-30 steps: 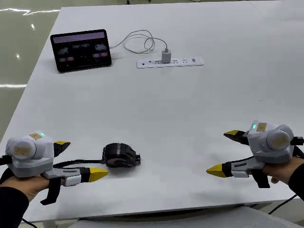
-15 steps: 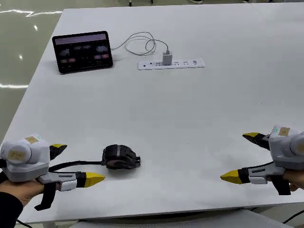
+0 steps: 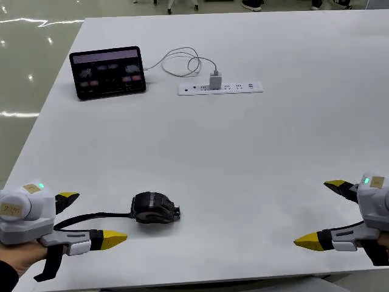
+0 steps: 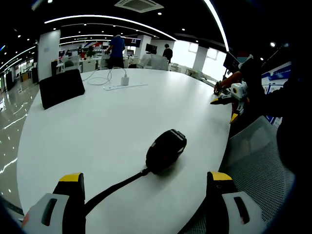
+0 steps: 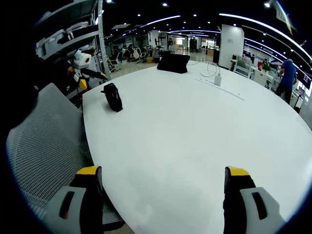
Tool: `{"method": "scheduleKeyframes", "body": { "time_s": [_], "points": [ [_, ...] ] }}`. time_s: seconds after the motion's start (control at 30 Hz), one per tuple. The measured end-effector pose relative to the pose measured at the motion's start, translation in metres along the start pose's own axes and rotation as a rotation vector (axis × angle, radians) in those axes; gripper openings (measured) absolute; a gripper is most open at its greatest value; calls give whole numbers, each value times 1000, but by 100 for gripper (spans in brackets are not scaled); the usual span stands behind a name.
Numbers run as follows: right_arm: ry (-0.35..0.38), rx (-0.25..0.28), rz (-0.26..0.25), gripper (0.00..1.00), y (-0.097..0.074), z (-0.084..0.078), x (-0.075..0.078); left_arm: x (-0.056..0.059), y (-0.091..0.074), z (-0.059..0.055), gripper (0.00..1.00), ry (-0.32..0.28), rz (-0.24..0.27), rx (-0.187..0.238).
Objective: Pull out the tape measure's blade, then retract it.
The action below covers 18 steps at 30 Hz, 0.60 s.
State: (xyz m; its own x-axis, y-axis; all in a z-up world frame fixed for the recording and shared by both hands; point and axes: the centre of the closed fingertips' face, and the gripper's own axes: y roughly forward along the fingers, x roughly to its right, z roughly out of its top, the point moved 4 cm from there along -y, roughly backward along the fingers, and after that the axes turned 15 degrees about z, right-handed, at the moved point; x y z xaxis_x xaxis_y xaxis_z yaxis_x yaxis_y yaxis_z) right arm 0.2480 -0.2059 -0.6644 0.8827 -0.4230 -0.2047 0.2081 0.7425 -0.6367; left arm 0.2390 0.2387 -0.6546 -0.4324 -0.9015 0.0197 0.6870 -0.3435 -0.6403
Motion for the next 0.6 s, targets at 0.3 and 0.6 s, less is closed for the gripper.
{"method": "scheduleKeyframes", "body": {
  "time_s": [0.3,0.6],
  "points": [
    [3,-11,0,100,1,-1,-2,-1,2,-4,100,-6,-9,-14],
    [7,-12,2,100,2,-1,-3,-3,2,-4,100,-2,-7,-17]
  ]
}}
